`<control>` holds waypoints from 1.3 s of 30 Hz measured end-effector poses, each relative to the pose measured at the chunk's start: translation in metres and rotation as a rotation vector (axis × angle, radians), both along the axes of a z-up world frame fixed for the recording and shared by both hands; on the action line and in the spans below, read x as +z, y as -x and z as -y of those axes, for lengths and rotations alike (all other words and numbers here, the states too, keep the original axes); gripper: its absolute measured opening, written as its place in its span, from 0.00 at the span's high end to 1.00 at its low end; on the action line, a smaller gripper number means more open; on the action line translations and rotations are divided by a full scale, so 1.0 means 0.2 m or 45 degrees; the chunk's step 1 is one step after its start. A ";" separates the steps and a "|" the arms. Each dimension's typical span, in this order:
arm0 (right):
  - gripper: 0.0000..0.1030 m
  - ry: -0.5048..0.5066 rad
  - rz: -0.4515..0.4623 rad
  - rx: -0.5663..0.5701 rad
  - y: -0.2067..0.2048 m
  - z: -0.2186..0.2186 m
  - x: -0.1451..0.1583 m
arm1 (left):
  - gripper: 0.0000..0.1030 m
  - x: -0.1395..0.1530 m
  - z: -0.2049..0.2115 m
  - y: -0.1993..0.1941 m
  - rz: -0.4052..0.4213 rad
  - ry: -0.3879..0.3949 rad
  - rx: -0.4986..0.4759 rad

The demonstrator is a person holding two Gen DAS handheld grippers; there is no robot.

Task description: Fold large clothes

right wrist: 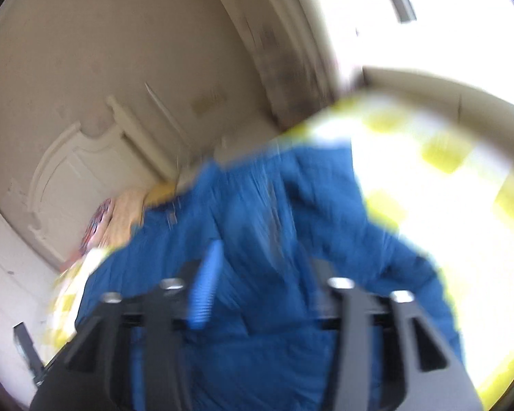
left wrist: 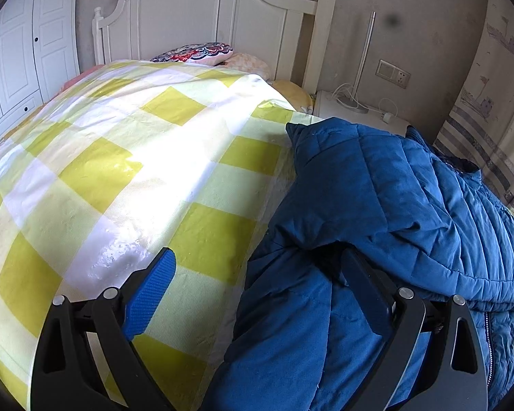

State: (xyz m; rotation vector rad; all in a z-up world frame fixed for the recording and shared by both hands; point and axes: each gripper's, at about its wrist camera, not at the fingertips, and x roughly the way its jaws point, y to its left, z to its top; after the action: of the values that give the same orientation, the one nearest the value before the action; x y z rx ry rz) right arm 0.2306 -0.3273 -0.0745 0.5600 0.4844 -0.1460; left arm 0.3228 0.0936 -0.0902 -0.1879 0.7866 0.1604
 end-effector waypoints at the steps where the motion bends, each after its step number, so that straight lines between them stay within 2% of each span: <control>1: 0.37 0.083 0.058 -0.010 0.01 -0.04 0.08 | 0.09 0.00 0.00 0.00 0.000 -0.001 0.000; 2: 0.36 0.166 0.086 0.012 -0.01 -0.10 0.15 | 0.09 0.00 0.00 0.00 0.000 -0.003 0.000; 5: 0.35 0.382 0.051 0.128 -0.16 -0.26 0.25 | 0.09 0.00 0.00 0.00 0.002 -0.002 0.001; 8: 0.31 0.480 -0.058 0.248 -0.31 -0.36 0.23 | 0.09 0.00 0.00 -0.01 0.002 0.002 0.001; 10: 0.30 0.518 -0.194 0.322 -0.44 -0.40 0.13 | 0.09 0.00 0.00 -0.01 0.000 0.003 0.001; 13: 0.28 0.598 -0.425 0.355 -0.54 -0.39 -0.13 | 0.09 0.00 0.00 -0.01 -0.002 0.006 -0.003; 15: 0.26 0.565 -0.351 0.380 -0.54 -0.36 -0.20 | 0.09 0.00 0.00 -0.01 -0.002 0.004 -0.004; 19: 0.25 0.554 -0.362 0.385 -0.55 -0.35 -0.20 | 0.09 0.01 -0.02 0.01 -0.004 0.004 0.023; 21: 0.25 0.553 -0.359 0.385 -0.55 -0.35 -0.20 | 0.18 0.09 -0.08 0.11 0.112 -0.005 0.173; 22: 0.25 0.554 -0.356 0.384 -0.54 -0.34 -0.20 | 0.18 0.19 -0.15 0.21 0.263 0.049 0.301; 24: 0.25 0.563 -0.356 0.381 -0.52 -0.37 -0.20 | 0.16 0.36 -0.23 0.37 0.517 0.160 0.441; 25: 0.25 0.571 -0.359 0.380 -0.52 -0.38 -0.21 | 0.12 0.43 -0.22 0.38 0.567 0.185 0.428; 26: 0.24 0.581 -0.363 0.379 -0.52 -0.38 -0.21 | 0.10 0.53 -0.18 0.35 0.601 0.198 0.341; 28: 0.24 0.587 -0.363 0.379 -0.53 -0.38 -0.21 | 0.07 0.66 -0.05 0.21 0.561 0.147 0.145; 29: 0.24 0.585 -0.362 0.379 -0.53 -0.38 -0.21 | 0.07 0.71 0.06 0.09 0.500 0.130 -0.003; 30: 0.24 0.583 -0.360 0.379 -0.53 -0.37 -0.21 | 0.07 0.71 0.11 0.03 0.460 0.143 -0.077; 32: 0.24 0.581 -0.360 0.380 -0.53 -0.37 -0.21 | 0.06 0.64 0.26 -0.22 0.284 0.207 -0.256; 35: 0.24 0.574 -0.360 0.382 -0.54 -0.37 -0.21 | 0.07 0.40 0.39 -0.44 0.083 0.188 -0.294; 38: 0.24 0.573 -0.359 0.382 -0.54 -0.37 -0.21 | 0.06 0.13 0.46 -0.56 -0.068 0.033 -0.275; 39: 0.24 0.571 -0.357 0.385 -0.54 -0.37 -0.21 | 0.04 0.03 0.49 -0.58 -0.094 -0.065 -0.289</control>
State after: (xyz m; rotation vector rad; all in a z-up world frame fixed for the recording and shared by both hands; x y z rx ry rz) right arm 0.3376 -0.2537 -0.1161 0.0216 0.7776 -0.0404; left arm 0.4397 -0.0048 -0.0850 -0.0434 0.8703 -0.0270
